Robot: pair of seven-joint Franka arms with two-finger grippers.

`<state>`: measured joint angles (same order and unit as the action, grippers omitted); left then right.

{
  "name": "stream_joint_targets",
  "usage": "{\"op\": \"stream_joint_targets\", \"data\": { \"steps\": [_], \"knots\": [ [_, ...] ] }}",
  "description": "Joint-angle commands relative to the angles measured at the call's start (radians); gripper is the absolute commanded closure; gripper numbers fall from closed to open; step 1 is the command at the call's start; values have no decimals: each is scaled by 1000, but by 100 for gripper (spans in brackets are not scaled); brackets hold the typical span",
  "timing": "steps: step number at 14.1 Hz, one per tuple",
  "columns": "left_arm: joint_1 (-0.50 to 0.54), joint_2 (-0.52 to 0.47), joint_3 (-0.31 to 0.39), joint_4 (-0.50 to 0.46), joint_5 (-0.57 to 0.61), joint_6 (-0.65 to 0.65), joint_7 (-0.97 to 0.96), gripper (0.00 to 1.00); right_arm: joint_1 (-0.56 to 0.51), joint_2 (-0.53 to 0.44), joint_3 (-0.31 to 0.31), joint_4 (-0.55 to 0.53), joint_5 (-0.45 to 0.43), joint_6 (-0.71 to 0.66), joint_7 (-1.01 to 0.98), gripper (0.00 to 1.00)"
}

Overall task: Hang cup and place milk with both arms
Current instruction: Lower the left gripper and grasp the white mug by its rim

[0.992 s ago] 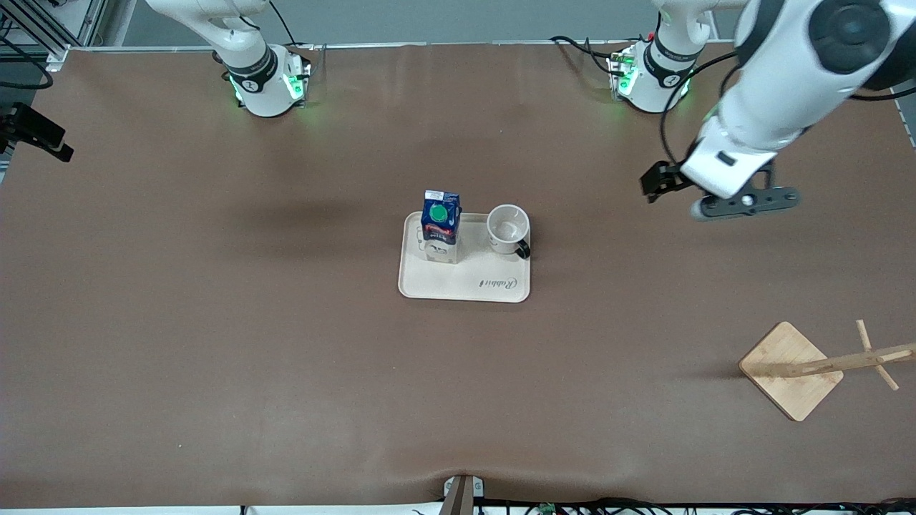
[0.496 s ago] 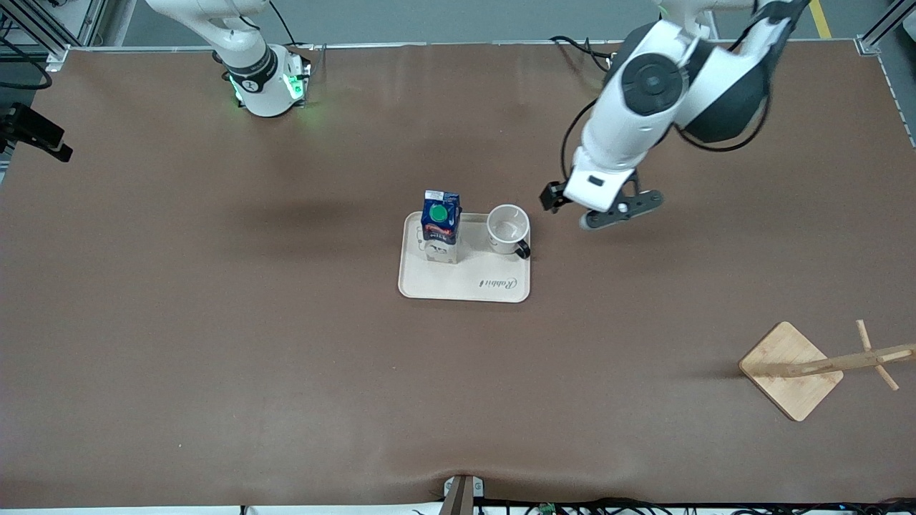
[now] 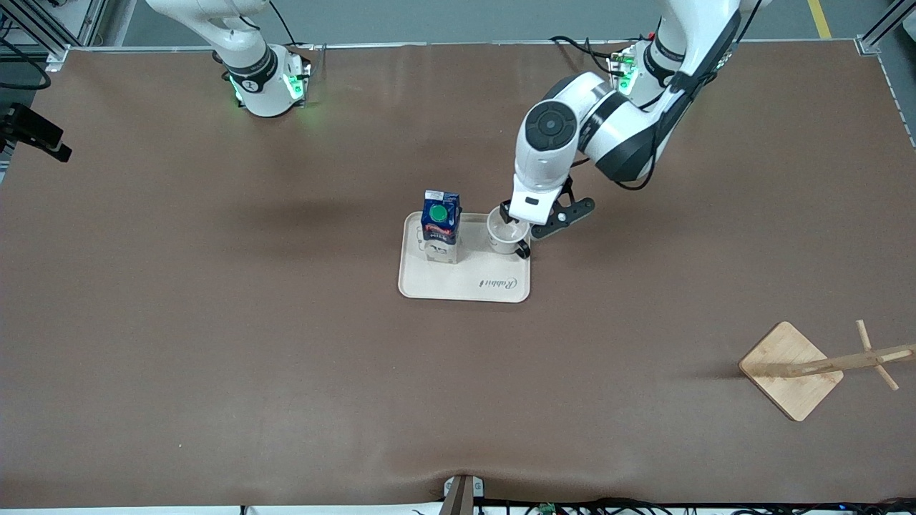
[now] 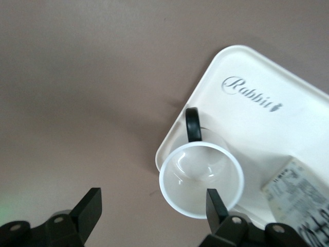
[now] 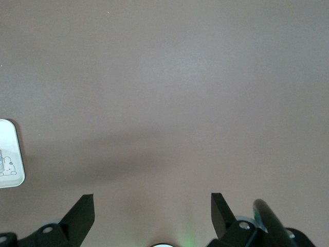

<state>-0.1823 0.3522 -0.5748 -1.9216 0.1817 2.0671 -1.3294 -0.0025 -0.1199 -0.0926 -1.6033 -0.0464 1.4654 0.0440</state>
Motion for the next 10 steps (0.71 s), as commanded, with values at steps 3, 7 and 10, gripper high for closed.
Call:
{"op": "stream_joint_targets", "data": {
  "steps": [3, 7, 10],
  "knots": [
    [-11, 69, -2, -57, 67, 151, -148, 18, -10, 16, 4, 28, -6, -16, 4, 0],
    [-29, 145, -4, -62, 169, 174, -269, 29, -8, 23, 4, 28, -4, -17, 4, 0],
    [-31, 157, -4, -60, 173, 176, -283, 58, -7, 23, 4, 29, -3, -17, 4, 0]
  ]
}}
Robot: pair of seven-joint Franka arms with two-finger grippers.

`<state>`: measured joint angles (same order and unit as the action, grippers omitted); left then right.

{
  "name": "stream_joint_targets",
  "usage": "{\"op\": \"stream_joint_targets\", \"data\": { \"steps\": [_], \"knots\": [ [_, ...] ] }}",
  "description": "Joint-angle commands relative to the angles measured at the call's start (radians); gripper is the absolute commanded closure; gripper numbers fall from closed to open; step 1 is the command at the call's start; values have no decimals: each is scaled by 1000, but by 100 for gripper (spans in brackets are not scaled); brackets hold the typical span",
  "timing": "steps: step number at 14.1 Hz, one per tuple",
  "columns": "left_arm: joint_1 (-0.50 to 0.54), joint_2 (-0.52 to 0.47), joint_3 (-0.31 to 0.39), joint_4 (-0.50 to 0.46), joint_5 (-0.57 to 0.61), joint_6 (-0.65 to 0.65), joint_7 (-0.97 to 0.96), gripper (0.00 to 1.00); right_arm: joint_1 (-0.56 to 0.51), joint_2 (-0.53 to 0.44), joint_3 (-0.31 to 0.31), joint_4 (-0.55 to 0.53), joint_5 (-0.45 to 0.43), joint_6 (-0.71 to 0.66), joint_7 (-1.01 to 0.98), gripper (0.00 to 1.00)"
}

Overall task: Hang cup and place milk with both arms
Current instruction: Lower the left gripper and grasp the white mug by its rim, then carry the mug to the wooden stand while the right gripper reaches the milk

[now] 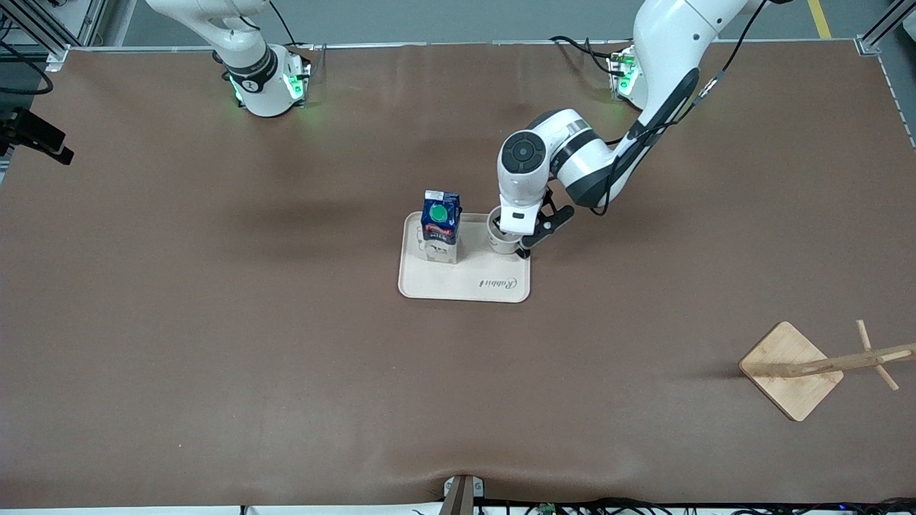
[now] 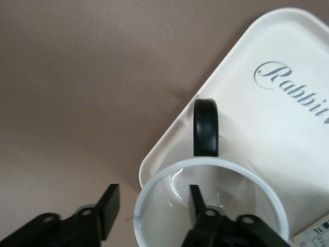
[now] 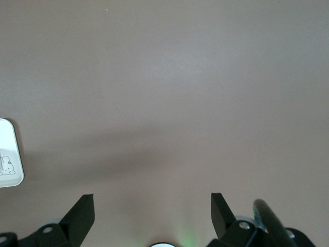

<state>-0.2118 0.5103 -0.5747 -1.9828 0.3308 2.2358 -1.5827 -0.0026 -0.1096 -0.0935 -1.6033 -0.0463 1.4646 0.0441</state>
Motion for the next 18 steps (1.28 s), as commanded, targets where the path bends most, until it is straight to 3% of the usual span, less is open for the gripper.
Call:
{"op": "stream_joint_targets", "data": {
  "steps": [1, 4, 6, 10, 15, 18],
  "knots": [
    [-3, 0, -4, 2, 24, 7, -31, 65, -7, 13, 5, 29, -1, -15, 2, 0],
    [-4, 7, -4, 10, 24, 7, -31, 80, -4, 13, 5, 29, -1, -12, 0, 0],
    [-4, 5, -4, 15, 24, 7, -29, 100, 9, 21, 8, 29, -1, -7, -6, 0],
    [-3, -4, -4, 35, 27, 7, -17, 100, 58, 42, 11, 30, -1, -13, -7, 0],
    [15, -105, -2, 116, 25, -19, 4, 100, 90, 135, 9, 42, -12, -20, -13, 0],
    [60, -147, 3, 208, 25, -148, 122, 100, 89, 169, 9, 36, 0, -58, -6, 0]
  ]
}}
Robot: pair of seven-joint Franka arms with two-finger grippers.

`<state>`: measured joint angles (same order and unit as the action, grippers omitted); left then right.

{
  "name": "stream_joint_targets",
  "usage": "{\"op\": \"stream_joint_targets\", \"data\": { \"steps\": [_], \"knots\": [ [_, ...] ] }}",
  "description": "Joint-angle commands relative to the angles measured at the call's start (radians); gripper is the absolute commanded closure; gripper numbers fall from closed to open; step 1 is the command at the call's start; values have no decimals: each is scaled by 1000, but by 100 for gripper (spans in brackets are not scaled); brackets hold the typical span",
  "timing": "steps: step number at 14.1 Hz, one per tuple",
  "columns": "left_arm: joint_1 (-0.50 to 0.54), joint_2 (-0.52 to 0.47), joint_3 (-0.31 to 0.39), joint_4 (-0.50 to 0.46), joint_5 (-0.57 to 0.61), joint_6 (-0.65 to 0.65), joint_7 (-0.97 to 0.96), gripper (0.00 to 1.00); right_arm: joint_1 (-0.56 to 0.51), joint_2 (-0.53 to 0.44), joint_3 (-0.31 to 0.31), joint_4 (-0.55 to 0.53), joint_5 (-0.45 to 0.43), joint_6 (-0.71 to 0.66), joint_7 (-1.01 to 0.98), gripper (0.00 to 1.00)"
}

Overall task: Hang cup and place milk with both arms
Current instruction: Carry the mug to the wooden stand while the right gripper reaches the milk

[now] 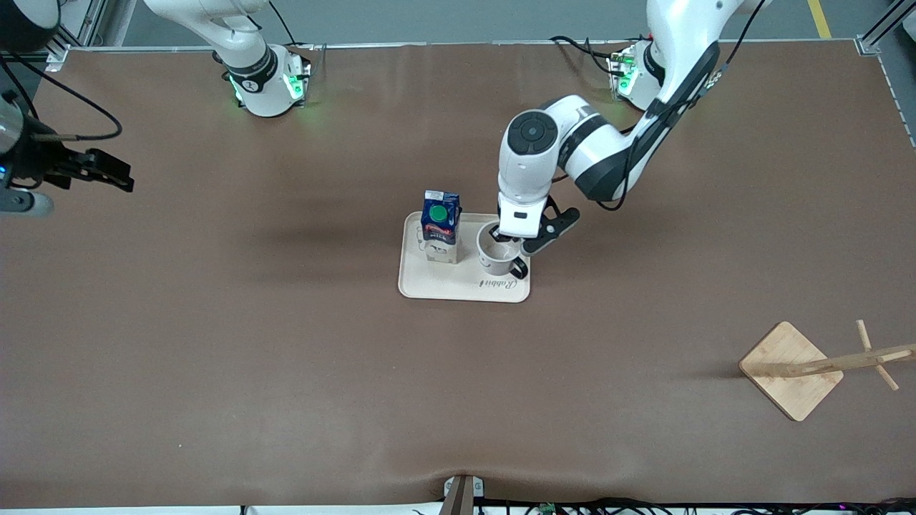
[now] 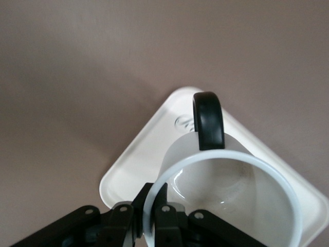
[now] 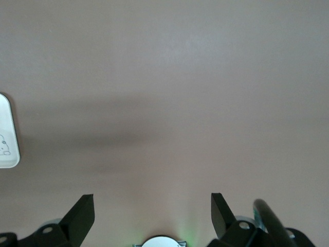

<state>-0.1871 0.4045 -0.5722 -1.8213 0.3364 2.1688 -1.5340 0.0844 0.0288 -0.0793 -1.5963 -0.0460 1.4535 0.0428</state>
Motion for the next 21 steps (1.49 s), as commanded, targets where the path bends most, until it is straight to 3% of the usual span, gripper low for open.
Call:
{"op": "stream_joint_targets", "data": {
  "steps": [1, 8, 11, 15, 21],
  "knots": [
    [63, -56, 0, 74, 20, -122, 136, 100, 2, 31, -5, 30, 18, -65, 0, 0],
    [300, -135, -6, 155, -2, -217, 564, 100, 92, 95, -5, 36, 241, -21, 9, 0],
    [365, -135, -1, 223, -4, -265, 681, 100, 191, 120, -5, 35, 248, 51, 21, 0],
    [469, -135, -5, 278, -16, -319, 909, 100, 372, 151, -5, 32, 248, 119, 300, 0],
    [610, -130, -3, 324, -54, -333, 1194, 100, 581, 267, -5, 38, 247, 296, 376, 0]
  ]
}}
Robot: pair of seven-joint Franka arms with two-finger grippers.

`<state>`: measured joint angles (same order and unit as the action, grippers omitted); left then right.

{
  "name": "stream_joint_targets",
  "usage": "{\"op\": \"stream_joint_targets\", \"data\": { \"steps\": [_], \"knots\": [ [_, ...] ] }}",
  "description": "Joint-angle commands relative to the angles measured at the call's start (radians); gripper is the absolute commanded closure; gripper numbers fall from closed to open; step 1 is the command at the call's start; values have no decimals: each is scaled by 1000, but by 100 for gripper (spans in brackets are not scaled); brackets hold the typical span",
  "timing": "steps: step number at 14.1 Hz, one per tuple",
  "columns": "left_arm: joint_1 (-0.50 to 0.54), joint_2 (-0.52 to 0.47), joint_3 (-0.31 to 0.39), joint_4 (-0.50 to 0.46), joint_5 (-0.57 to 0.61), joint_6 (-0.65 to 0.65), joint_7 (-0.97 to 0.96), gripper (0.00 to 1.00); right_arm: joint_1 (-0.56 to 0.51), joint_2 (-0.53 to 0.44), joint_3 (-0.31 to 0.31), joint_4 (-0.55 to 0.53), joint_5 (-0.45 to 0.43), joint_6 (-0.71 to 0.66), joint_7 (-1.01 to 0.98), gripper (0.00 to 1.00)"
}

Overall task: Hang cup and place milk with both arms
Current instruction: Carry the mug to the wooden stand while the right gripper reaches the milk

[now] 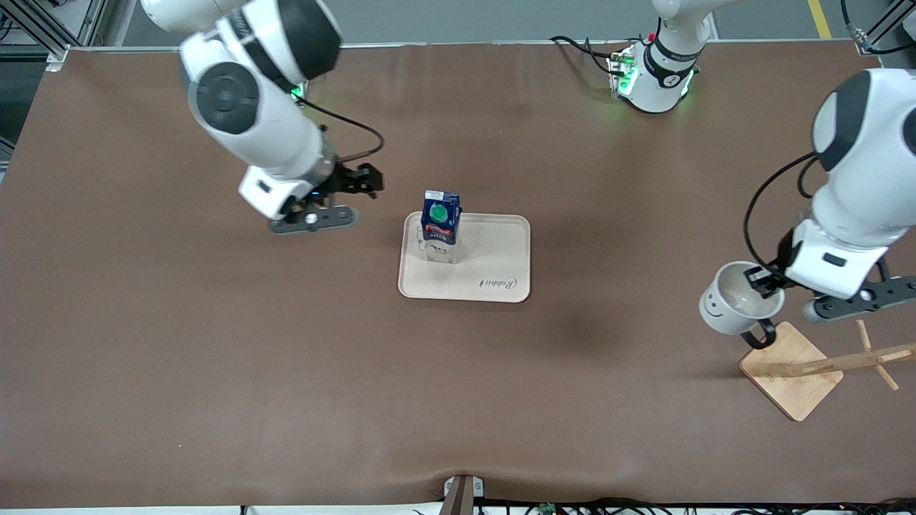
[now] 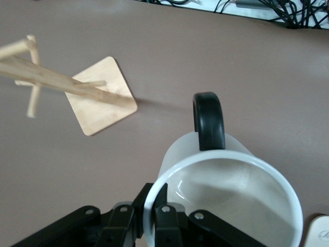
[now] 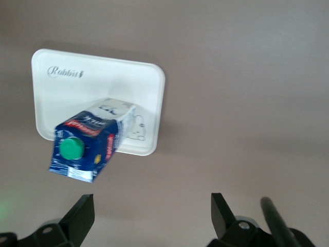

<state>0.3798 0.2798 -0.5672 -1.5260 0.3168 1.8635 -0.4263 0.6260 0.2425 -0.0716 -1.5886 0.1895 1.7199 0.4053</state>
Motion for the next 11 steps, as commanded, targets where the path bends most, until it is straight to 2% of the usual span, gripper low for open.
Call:
{"op": "stream_joint_targets", "data": {
  "steps": [1, 7, 11],
  "knots": [
    [74, -4, -6, 30, -60, -27, 130, 100, 69, 81, -13, 30, 13, 64, 13, 0],
    [168, 33, -3, 56, -93, 9, 213, 100, 153, 216, -13, 107, 16, 121, 127, 0],
    [192, 53, -2, 56, -93, 55, 213, 100, 182, 259, -13, 127, 15, 133, 158, 0]
  ]
}}
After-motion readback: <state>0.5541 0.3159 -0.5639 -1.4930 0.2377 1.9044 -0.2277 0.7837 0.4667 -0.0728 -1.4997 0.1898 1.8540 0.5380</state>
